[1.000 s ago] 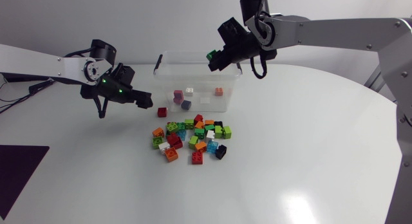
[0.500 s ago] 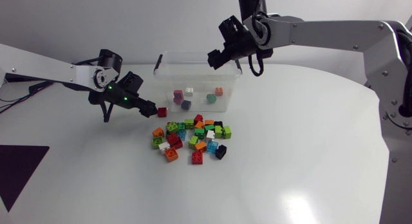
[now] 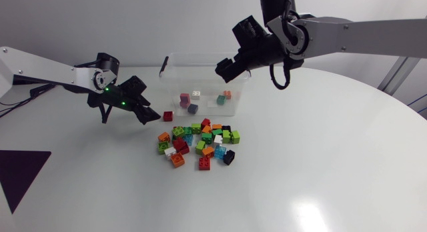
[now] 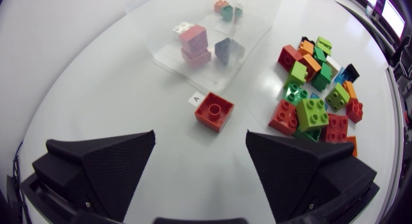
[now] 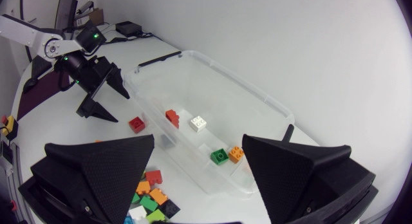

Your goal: Place the duplo bricks in the container

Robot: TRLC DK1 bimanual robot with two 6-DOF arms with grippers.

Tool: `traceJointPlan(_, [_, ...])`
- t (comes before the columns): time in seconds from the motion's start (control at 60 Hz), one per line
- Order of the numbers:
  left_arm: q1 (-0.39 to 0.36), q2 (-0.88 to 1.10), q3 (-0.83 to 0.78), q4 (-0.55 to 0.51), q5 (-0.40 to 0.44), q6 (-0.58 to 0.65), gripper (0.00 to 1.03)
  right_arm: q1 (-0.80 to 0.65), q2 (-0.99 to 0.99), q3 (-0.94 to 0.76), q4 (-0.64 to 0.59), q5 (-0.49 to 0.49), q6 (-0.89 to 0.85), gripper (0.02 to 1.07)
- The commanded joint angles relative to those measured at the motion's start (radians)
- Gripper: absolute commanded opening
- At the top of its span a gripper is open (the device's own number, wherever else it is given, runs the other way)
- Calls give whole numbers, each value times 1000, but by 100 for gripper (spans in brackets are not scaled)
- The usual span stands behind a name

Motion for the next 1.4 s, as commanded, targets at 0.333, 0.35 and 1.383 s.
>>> traceJointPlan(0.333, [8,139,186,-185,79,281,98,9,-181,-249,21,-23,-50,103])
traceJointPlan(0.35, [7,142,192,-192,79,288,98,9,-187,-256,21,-23,-52,103])
traceJointPlan(1.383, [-21,259,303,-244,175,370,93,18,-391,-577,22,-49,-96,103])
